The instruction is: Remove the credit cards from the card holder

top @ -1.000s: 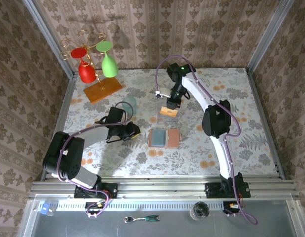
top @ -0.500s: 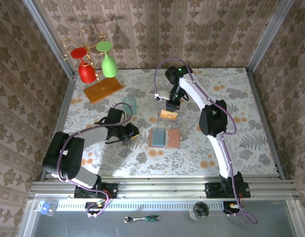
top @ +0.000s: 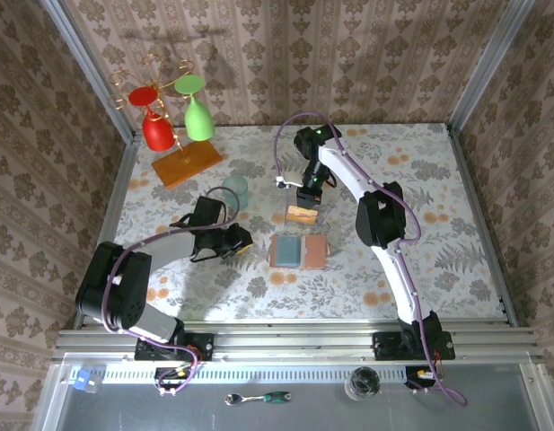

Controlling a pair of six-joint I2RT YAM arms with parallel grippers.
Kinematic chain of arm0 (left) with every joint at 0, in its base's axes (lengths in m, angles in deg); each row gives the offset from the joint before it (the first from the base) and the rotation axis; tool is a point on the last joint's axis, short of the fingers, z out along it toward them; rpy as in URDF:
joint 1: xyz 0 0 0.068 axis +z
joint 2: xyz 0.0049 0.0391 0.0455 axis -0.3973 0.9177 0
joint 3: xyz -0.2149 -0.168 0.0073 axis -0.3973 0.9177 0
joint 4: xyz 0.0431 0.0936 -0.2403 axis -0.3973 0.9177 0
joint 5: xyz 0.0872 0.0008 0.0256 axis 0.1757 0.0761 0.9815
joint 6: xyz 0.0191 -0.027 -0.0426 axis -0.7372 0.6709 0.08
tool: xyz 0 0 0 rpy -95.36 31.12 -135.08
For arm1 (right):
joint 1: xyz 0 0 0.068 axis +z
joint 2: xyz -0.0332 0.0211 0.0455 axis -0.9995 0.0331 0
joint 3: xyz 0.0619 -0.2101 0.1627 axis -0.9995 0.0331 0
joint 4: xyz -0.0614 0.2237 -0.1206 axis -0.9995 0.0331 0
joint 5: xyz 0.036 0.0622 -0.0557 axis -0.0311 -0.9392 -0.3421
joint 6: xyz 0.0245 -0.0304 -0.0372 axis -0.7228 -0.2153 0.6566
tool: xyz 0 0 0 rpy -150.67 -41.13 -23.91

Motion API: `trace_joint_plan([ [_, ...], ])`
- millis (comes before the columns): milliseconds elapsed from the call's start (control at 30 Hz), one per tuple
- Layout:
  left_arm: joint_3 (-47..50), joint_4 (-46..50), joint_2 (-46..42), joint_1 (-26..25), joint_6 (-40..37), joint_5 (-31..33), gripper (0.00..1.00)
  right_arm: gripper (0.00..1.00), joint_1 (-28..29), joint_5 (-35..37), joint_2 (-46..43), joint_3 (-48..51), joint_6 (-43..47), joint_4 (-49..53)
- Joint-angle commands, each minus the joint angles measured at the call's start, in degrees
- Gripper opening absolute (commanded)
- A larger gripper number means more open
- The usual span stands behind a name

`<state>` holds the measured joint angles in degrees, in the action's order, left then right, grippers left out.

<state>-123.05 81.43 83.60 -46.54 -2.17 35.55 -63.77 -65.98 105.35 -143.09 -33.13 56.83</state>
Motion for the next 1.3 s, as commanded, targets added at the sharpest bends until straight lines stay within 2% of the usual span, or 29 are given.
trace_joint_plan([
  [0,1.0,0.8,-1.3,0.5,0.2,0.0,0.20,0.00,0.3,-1.7,2.0,-1.7,1.4,2.8],
  [400,1.0,1.2,-2.0,0.5,0.8,0.2,0.20,0.00,0.3,-0.5,3.1,-1.4,1.4,3.0],
  [833,-0.5,2.5,-2.5,0.4,0.7,0.3,0.20,0.21,0.3,-0.3,-0.4,-1.7,0.2,2.2],
  [1167,-0.2,2.4,-3.3,-0.1,0.8,0.7,0.20,0.20,0.5,3.7,-6.7,1.8,-2.4,-2.2],
  [1267,0.0,2.2,-3.3,-0.3,0.9,0.8,0.20,0.15,0.7,4.7,-8.5,4.8,-2.6,-4.9],
])
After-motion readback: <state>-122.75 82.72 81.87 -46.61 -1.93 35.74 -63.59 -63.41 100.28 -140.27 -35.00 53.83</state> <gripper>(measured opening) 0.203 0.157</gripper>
